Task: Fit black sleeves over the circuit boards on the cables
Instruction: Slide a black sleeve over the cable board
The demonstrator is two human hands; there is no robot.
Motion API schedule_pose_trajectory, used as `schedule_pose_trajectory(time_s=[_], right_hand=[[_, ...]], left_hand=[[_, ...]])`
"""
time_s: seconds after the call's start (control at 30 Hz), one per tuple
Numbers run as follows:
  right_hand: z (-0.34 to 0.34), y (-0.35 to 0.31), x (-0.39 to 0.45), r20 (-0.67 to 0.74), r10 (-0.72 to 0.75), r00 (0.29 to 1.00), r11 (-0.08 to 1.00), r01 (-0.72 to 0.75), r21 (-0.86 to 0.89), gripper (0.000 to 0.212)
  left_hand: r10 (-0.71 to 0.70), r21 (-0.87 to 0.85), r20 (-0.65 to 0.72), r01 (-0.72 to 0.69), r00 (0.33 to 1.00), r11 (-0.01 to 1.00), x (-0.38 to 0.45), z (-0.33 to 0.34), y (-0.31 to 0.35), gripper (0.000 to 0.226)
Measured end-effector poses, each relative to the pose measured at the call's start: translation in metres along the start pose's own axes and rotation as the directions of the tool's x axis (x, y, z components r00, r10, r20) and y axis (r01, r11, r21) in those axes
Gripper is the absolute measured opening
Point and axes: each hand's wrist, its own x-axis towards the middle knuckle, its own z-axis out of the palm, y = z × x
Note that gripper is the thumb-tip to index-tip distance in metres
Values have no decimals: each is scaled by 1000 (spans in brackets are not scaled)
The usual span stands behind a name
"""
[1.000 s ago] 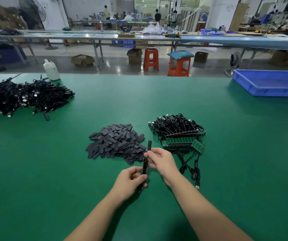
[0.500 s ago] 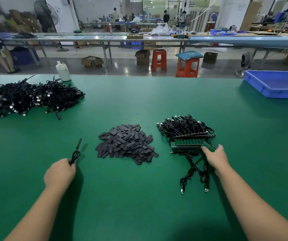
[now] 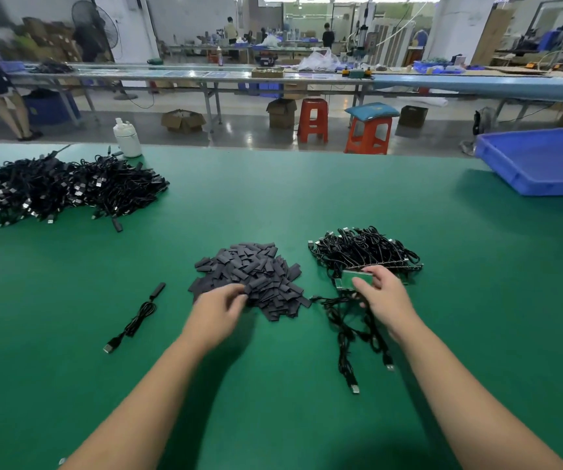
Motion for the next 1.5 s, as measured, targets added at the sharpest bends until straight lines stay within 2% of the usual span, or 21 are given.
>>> schedule_pose_trajectory(time_s=[0.1, 0.2, 0.3, 0.37, 0.53, 0.73, 0.83, 1.0, 1.13, 1.3, 1.4, 1.5], right_hand=[[15, -16, -11, 85, -107, 991, 994, 109, -22, 22], [22, -21, -17, 87, -138, 987, 990, 136, 28, 12], [22, -23, -21, 92, -115, 989, 991, 109, 72, 6], [22, -24, -23, 99, -110, 989, 991, 102, 85, 4], [23, -28, -26, 81, -144, 986, 989, 141, 43, 5], [27, -28, -27, 2, -209, 978, 976, 209, -55, 15], [31, -28, -29, -56, -237, 970, 965, 229, -127, 11], [27, -27, -29, -103, -183, 978, 983, 182, -27, 12], [5, -22, -18, -223, -89, 971, 991, 108, 74, 7], [-27, -19, -2, -352, -46, 935, 980, 111, 165, 12], [-43, -18, 7, -364, -76, 928, 994, 98, 42, 19], [-56, -22, 16, -268, -96, 959, 990, 65, -123, 29]], left_hand=[[67, -293, 116, -31, 991, 956, -2, 25, 60, 40], [96, -386, 160, -27, 982, 922, -3, 44, 99, 40], [97, -353, 123, -48, 988, 934, -3, 53, 116, 17], [70, -351, 98, -32, 993, 936, -3, 56, 118, 13], [26, -368, 73, 3, 997, 930, -4, 53, 122, 22], [-29, -304, 28, 36, 999, 952, -6, 48, 130, 15], [-56, -277, -3, 53, 998, 959, -7, 48, 133, 17], [-52, -274, -92, 25, 994, 962, -9, 50, 135, 23], [-73, -412, -75, 36, 994, 911, -9, 43, 126, 22], [-85, -734, 53, 97, 995, 673, -9, 25, 119, 16], [-39, -783, 118, 117, 992, 611, -12, 12, 118, 15], [15, -743, 125, 84, 992, 664, -15, 5, 120, 15]])
